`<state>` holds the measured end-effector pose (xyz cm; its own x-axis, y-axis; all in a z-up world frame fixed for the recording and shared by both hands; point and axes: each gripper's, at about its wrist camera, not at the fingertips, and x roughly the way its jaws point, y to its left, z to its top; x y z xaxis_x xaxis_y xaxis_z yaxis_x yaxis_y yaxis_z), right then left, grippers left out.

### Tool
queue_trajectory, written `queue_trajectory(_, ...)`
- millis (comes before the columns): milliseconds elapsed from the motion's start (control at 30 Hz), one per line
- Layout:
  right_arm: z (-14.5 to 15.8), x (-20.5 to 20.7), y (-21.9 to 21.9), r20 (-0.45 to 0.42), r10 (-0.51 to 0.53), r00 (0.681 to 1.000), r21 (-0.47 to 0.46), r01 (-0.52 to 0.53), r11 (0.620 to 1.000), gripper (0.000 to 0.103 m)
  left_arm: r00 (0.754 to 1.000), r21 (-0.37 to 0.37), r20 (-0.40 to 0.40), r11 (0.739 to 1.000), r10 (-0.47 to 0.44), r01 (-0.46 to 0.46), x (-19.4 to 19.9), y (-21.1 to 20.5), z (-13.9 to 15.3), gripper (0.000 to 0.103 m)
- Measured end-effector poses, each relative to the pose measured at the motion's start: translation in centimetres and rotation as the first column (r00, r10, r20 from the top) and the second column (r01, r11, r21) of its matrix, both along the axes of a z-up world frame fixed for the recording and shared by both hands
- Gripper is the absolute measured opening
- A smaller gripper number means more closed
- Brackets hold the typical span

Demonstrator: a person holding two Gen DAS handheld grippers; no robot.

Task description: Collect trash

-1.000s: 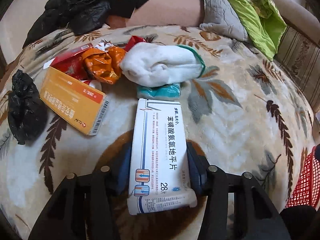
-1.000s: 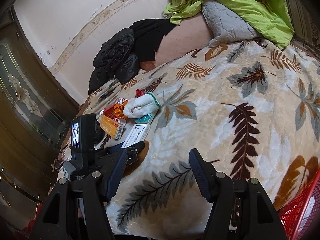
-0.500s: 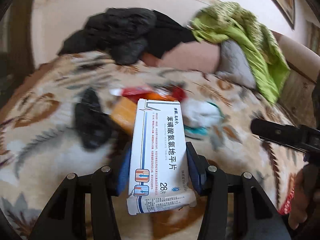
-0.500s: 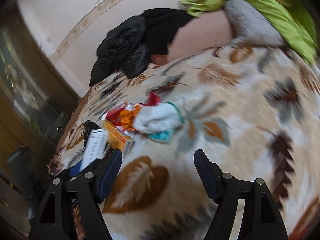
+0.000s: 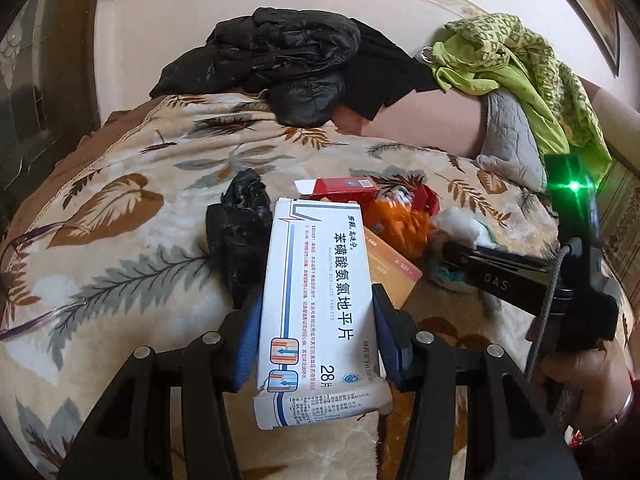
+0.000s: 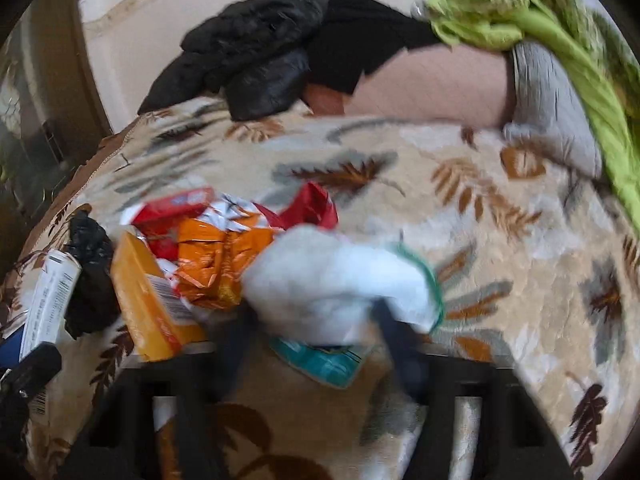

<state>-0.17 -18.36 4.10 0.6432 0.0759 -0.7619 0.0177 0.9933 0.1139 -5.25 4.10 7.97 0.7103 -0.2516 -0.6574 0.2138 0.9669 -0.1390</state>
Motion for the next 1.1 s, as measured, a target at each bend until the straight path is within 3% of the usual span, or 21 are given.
queue_trajectory(133,1.5,-2.0,-1.3,0.074,-0.008,0.997,0.024,0.007,1.000,0.020,1.000,-0.007,0.009,1.000,-0.017,0.017,-0.1,-0.8,0.2,0.050)
queue_trajectory(367,4.7,-7.4,-2.4,0.161,-0.021,0.987,0.154,-0.004,0.988,0.020,0.998,-0.001,0.041,0.999,-0.040,0.040,-1.8,-2.1,0.8,0.050)
queue_trajectory(533,6.1,-11.2,-1.9,0.206,-0.004,0.979,0.170,-0.031,0.985,0.020,0.996,0.016,0.071,0.999,-0.048,0.047,-3.9,-3.1,1.6,0.050)
queue_trajectory(867,5.9,-17.5,-2.0,0.197,0.026,0.980,0.220,-0.070,0.973,0.020,0.991,0.101,0.127,0.995,-0.037,0.024,-10.1,-2.0,2.9,0.050)
queue_trajectory(1100,5.8,-18.3,-1.6,0.206,0.033,0.978,0.191,-0.073,0.979,0.020,0.991,0.130,0.127,0.990,0.031,-0.047,-9.9,-1.5,1.5,0.050)
